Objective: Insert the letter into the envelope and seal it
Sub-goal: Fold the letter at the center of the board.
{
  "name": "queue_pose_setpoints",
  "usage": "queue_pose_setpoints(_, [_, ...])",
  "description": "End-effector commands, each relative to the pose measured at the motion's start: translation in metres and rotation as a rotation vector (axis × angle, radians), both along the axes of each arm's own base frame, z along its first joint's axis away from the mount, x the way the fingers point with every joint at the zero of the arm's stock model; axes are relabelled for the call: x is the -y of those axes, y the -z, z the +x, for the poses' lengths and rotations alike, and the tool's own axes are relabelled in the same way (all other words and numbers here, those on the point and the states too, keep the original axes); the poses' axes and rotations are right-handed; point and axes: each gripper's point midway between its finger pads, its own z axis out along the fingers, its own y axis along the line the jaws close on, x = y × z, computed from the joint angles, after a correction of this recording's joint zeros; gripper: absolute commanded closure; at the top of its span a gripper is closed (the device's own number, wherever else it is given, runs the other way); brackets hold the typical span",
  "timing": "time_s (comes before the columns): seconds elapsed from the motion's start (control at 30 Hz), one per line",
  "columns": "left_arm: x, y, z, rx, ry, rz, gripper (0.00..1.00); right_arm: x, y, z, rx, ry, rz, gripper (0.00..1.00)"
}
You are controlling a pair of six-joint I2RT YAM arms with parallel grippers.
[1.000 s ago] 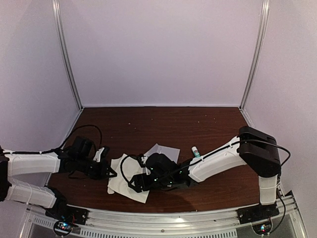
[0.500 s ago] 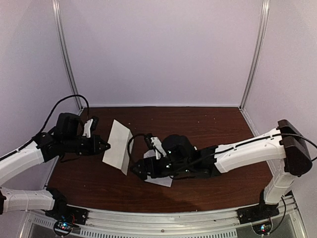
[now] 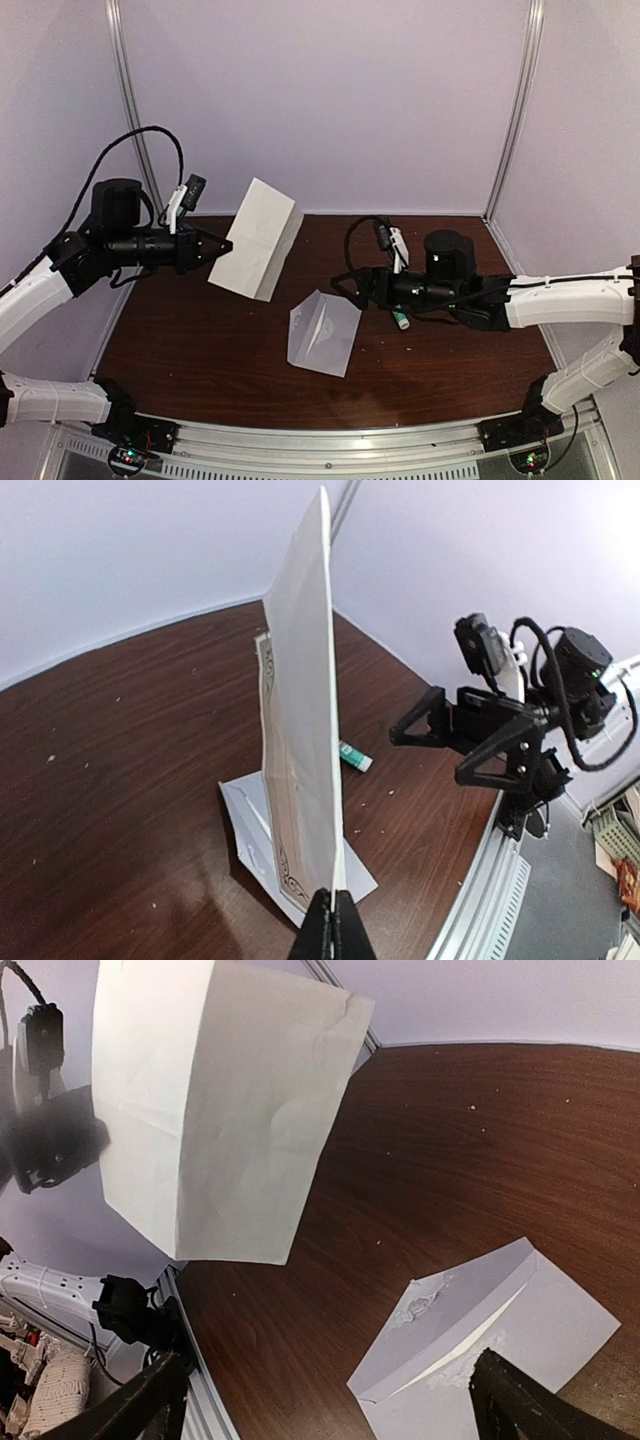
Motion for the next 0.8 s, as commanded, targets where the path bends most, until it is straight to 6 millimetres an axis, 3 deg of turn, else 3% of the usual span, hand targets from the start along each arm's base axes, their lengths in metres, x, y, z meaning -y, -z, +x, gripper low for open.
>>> queue_pose_setpoints(0.0, [0.03,-0.038,-0.022,0.197,0.239,-0.044,1.0,0.016,-0.057,-0.016,0.155,-0.124,0.114,0.0])
queue_pose_setpoints(0.23, [0.056,-0.068,-0.04,0.271,0.355,-0.183,1.0,0.03,-0.087,-0.033,0.194,-0.194,0.273,0.0])
queue_pose_setpoints(0.5, [0.073,-0.085,-0.062,0.277,0.448,-0.252,1.0,0.025,-0.096,-0.04,0.186,-0.248,0.368,0.01])
queue_pose_setpoints(0.67, [0.088,-0.088,-0.079,0.262,0.515,-0.267,1.0,0.016,-0.11,-0.048,0.208,-0.323,0.419,0.06])
queue_pose_setpoints(0.77, [0.092,-0.089,-0.084,0.25,0.538,-0.272,1.0,0.012,-0.119,-0.056,0.227,-0.37,0.456,0.17])
